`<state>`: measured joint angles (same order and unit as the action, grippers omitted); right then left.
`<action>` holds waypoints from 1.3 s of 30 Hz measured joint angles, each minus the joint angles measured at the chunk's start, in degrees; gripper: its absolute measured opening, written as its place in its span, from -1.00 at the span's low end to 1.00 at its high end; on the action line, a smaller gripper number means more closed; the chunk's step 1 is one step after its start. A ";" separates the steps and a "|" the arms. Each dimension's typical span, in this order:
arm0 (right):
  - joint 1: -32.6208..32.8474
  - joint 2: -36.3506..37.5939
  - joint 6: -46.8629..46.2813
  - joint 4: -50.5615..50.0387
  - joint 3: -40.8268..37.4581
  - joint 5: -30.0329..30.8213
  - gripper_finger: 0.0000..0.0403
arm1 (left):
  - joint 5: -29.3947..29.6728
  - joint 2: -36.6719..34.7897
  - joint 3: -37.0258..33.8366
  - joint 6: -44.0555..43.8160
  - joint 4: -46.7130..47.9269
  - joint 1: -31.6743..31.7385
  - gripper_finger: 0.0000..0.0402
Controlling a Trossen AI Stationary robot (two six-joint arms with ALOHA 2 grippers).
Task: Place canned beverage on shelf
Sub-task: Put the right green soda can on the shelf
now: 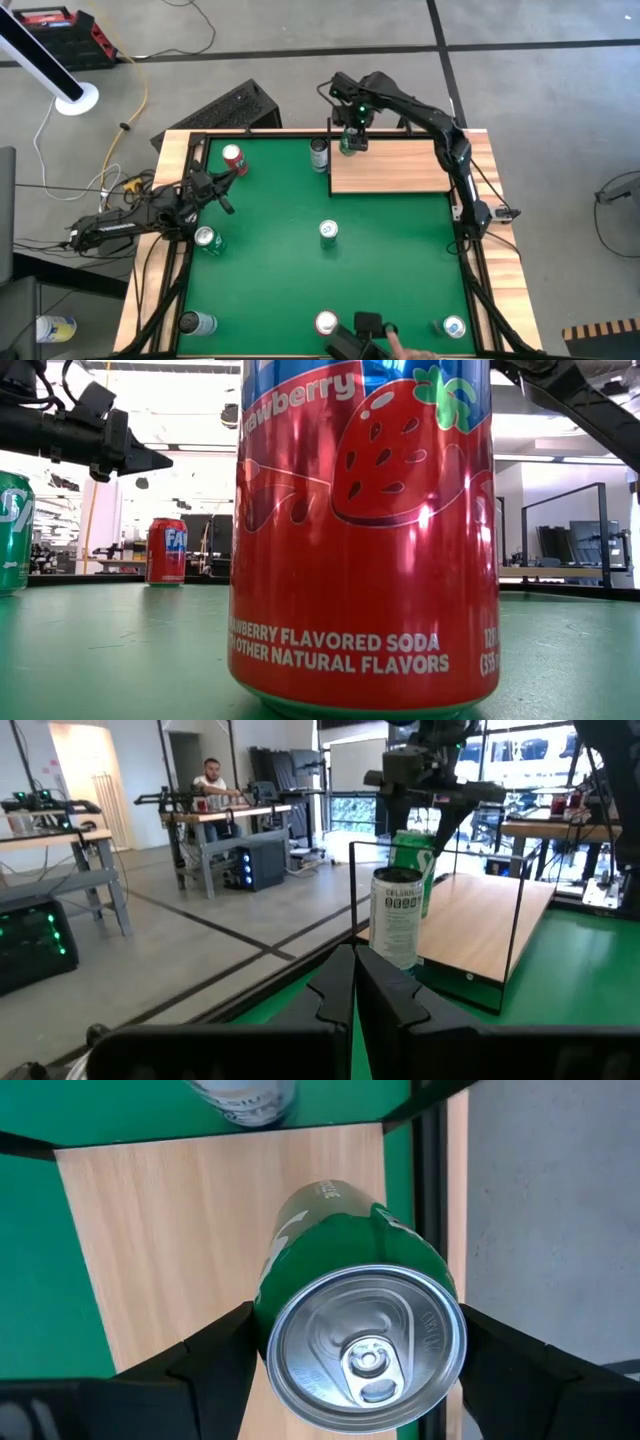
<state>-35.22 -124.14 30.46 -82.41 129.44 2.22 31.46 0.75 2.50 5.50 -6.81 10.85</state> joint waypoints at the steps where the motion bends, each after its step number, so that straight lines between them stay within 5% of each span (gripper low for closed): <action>1: 0.12 0.00 0.00 0.00 -0.01 -0.43 0.56 | -0.02 0.00 0.00 -0.14 0.36 0.02 -1.00; 27: 0.72 -0.77 -0.13 0.86 -0.14 -0.66 0.62 | -0.02 -0.02 0.00 -0.70 1.34 0.02 -1.00; 39: 1.07 -0.70 0.02 0.79 -0.03 -0.75 0.90 | -0.02 -0.02 0.00 -0.68 1.36 0.02 -1.00</action>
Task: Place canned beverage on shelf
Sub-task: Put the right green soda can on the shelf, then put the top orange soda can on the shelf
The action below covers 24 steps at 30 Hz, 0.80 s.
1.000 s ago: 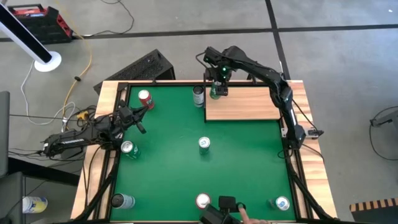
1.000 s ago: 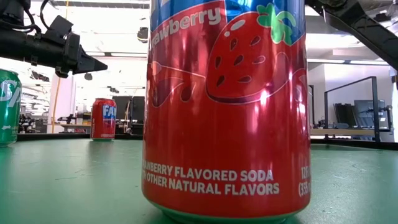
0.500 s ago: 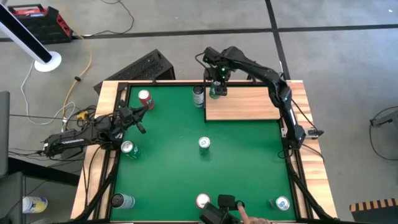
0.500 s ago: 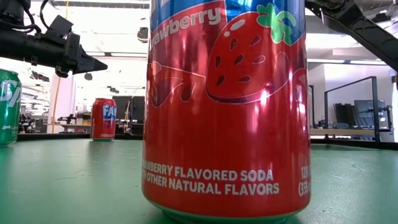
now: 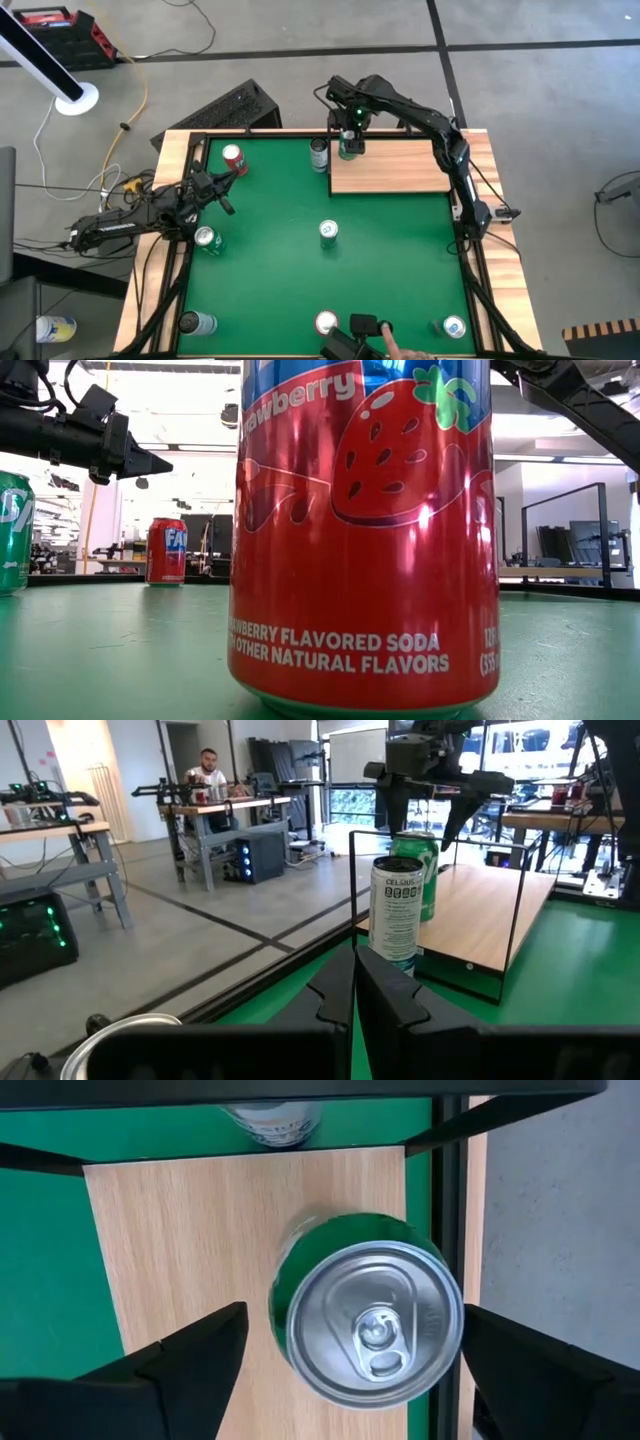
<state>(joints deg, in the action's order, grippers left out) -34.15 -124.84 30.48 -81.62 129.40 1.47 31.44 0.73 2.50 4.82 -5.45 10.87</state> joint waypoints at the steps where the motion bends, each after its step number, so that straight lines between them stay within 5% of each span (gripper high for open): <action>1: 0.00 0.00 0.02 0.03 0.00 0.00 0.91 | 0.00 0.00 0.00 0.05 0.02 0.00 -1.00; 17: 0.00 5.16 -3.47 -2.72 -0.02 1.91 0.90 | 0.00 0.00 0.00 0.05 0.06 0.00 -1.00; 24: 0.68 10.77 -11.23 -8.21 -0.02 -4.48 0.91 | -1.02 0.02 0.00 -1.67 0.50 -0.02 -1.00</action>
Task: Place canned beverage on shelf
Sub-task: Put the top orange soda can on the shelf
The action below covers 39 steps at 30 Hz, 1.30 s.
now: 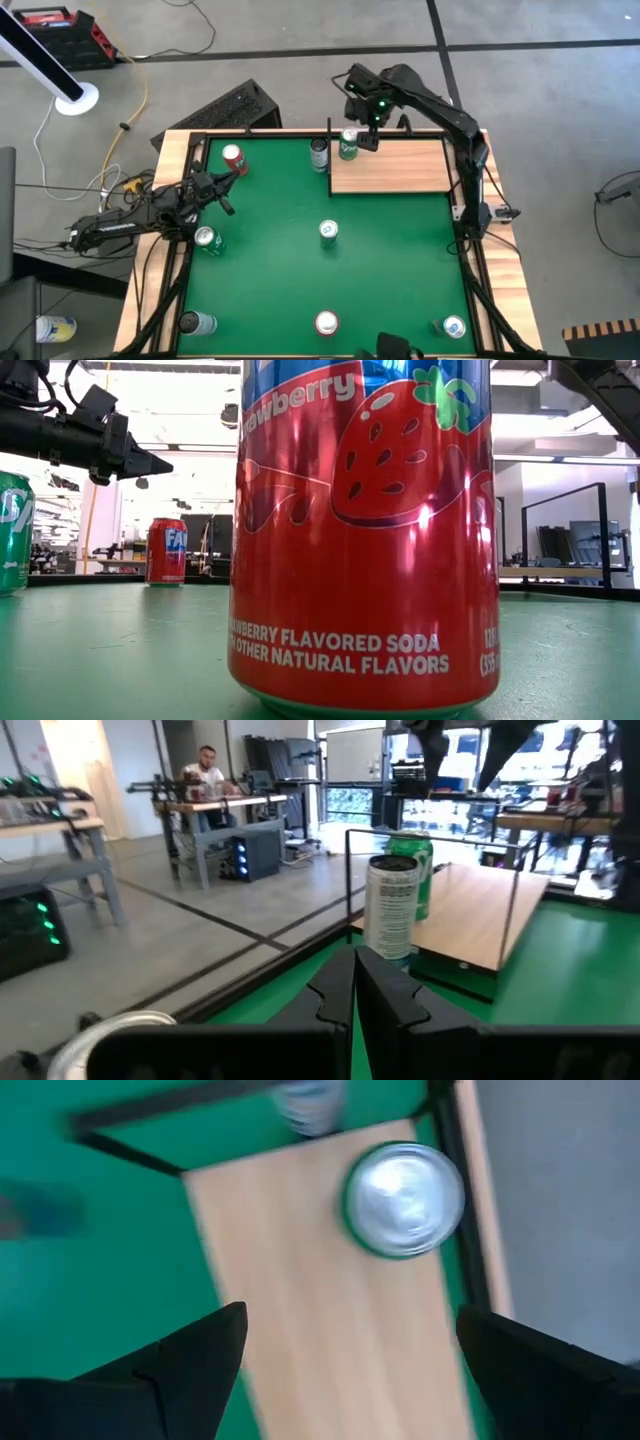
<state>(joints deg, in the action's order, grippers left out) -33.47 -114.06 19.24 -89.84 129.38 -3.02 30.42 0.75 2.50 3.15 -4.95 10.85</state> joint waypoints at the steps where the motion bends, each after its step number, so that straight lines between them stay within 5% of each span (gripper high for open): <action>1: 0.47 1.01 -1.10 -0.16 0.00 -0.90 0.91 | -0.51 -0.02 0.00 -1.44 0.31 0.00 -1.00; 9: 9.67 10.48 -6.32 -0.08 -0.07 -3.36 0.91 | -2.09 0.00 -0.02 -11.26 4.33 0.00 -1.00; 14: 19.71 17.59 -9.00 6.65 -7.24 -3.18 0.91 | -9.16 0.00 -0.01 -10.45 4.38 0.01 -1.00; 21: 31.15 33.63 -12.04 33.88 -38.63 -1.87 0.91 | -15.26 0.02 0.65 -8.00 5.33 0.02 -1.00; 28: 37.81 46.47 -16.29 66.46 -70.57 1.33 0.91 | -18.36 2.33 10.41 -9.33 17.53 0.00 -0.91; 33: 40.08 49.31 -16.31 82.24 -82.94 1.98 0.91 | -6.49 8.13 18.44 -12.50 23.33 0.27 -0.61; 39: 40.23 48.08 -14.56 89.18 -87.50 2.06 0.91 | 6.34 23.45 27.82 -13.52 24.83 3.19 -0.09</action>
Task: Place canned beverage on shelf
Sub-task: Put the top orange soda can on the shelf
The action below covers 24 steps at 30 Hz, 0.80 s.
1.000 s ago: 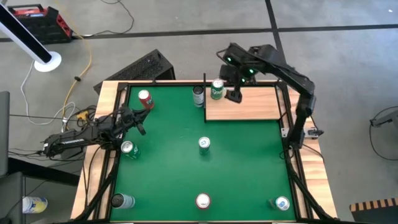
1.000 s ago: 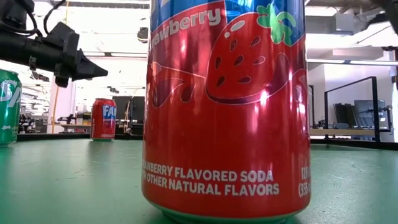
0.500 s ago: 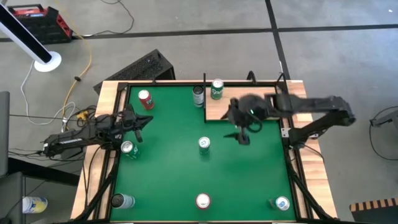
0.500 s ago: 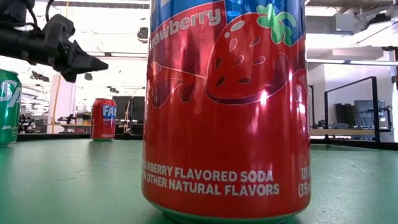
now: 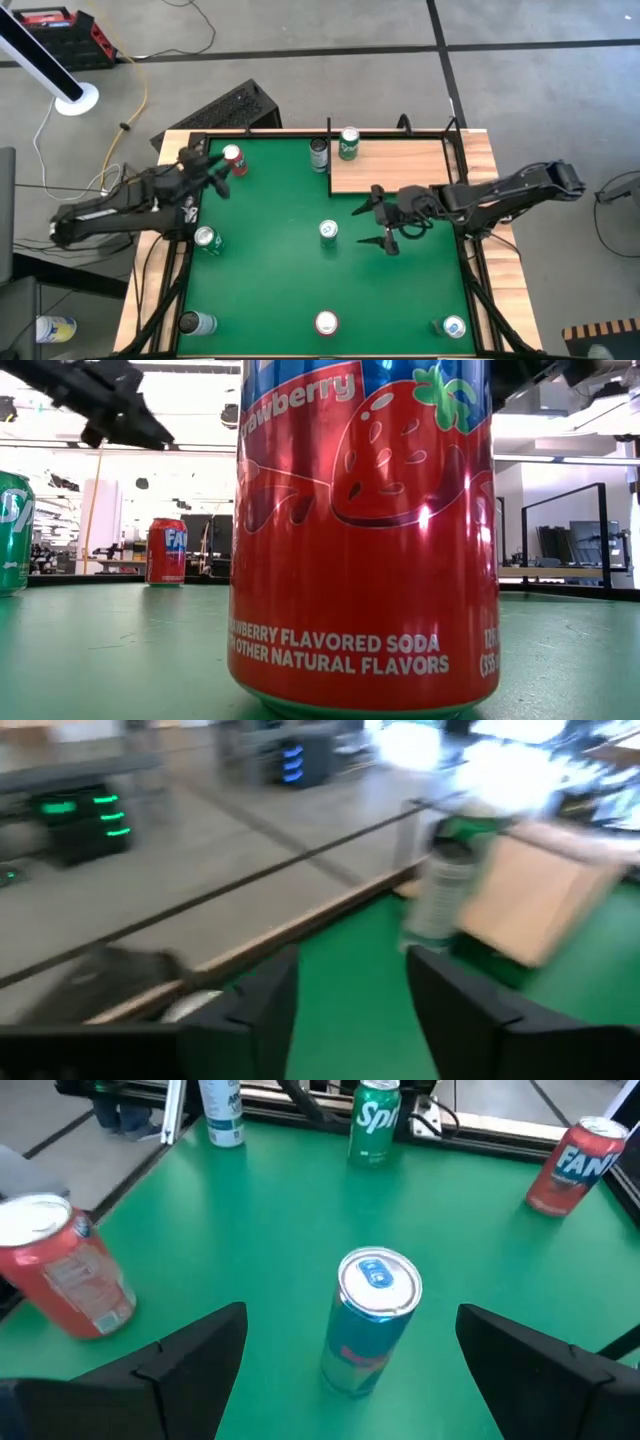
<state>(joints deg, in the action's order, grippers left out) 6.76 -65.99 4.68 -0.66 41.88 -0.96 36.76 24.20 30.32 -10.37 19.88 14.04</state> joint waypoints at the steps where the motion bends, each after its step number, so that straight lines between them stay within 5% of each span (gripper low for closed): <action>1: 0.00 -0.37 0.70 0.15 -0.29 0.01 0.91 | 1.08 3.07 2.20 -0.08 1.85 1.13 -0.02; 6: 0.02 -1.91 4.31 1.72 -0.37 -0.19 0.91 | -2.03 18.90 17.77 -5.17 18.04 10.52 0.27; 11: 0.02 -1.91 5.99 1.14 -0.37 -0.22 0.91 | -13.03 32.02 28.39 -4.89 27.32 21.41 0.39; 20: -0.17 -1.58 9.24 0.68 -0.37 -0.43 0.91 | -29.31 47.39 32.80 1.24 32.21 36.85 0.40; 24: -0.15 -1.58 9.36 -0.33 -0.37 -0.43 0.91 | -30.28 50.42 32.81 3.06 32.54 39.23 0.40</action>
<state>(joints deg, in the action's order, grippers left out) 6.61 -67.57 14.04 -0.99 41.52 -1.39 6.48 74.62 63.13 -7.32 52.42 53.27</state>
